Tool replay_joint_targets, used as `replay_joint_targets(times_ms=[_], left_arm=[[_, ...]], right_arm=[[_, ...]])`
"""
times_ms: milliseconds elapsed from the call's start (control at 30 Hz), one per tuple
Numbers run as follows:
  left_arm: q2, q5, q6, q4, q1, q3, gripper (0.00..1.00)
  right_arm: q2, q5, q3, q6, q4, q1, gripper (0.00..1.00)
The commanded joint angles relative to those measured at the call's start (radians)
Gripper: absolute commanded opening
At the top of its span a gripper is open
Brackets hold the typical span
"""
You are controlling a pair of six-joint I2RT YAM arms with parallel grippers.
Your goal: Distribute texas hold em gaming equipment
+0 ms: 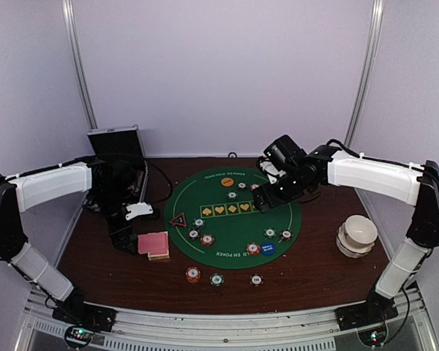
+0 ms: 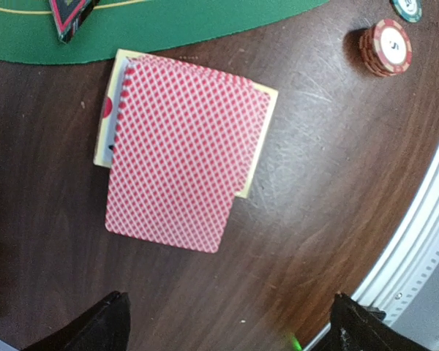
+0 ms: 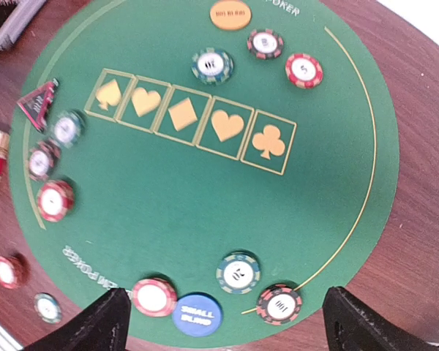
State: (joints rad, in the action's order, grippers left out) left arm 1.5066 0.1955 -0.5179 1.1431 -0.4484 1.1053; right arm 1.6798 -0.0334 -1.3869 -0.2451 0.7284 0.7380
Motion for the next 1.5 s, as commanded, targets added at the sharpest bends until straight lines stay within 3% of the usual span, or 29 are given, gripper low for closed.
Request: replay_joint_targets(times_ms=[0, 467, 1467], left_arm=[[0.012, -0.030, -0.068, -0.126, -0.017, -0.029, 0.98], [0.034, -0.014, -0.249, -0.284, -0.020, -0.111, 0.98], [0.117, -0.063, -0.286, -0.367, -0.023, -0.145, 0.98]], right_arm=[[-0.046, 0.058, -0.012, -0.064, -0.005, 0.000, 0.97], [-0.076, 0.127, -0.016, -0.108, 0.002, 0.003, 1.00], [-0.079, 0.157, -0.035, -0.102, 0.021, 0.012, 1.00]])
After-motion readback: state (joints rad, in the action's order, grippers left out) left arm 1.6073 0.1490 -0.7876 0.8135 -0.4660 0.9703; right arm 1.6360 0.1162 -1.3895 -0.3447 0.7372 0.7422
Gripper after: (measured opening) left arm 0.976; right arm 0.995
